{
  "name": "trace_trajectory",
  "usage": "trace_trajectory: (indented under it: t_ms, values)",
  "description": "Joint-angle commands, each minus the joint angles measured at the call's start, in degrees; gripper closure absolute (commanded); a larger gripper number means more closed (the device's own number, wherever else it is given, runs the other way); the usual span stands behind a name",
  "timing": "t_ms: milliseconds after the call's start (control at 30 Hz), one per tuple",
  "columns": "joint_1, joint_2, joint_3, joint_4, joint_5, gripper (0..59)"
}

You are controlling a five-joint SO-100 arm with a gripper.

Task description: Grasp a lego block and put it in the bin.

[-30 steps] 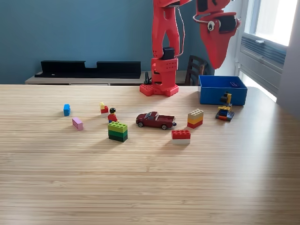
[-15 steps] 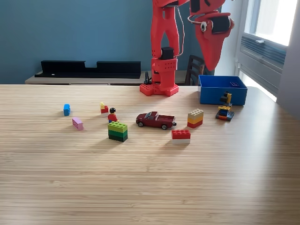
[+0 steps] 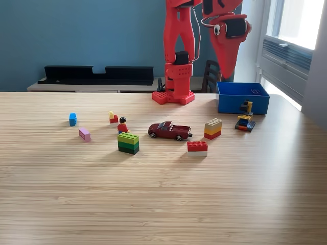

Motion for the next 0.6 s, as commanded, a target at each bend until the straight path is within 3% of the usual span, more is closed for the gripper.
trace_trajectory:
  t_ms: [33,300,600]
  values:
    - [0.09,4.48,-0.7,-1.49,-0.79,58.6]
    - [3.69,4.48,0.18,-3.25,-0.79,58.6]
    - [20.57,4.48,1.93,-7.73,-1.58,58.6]
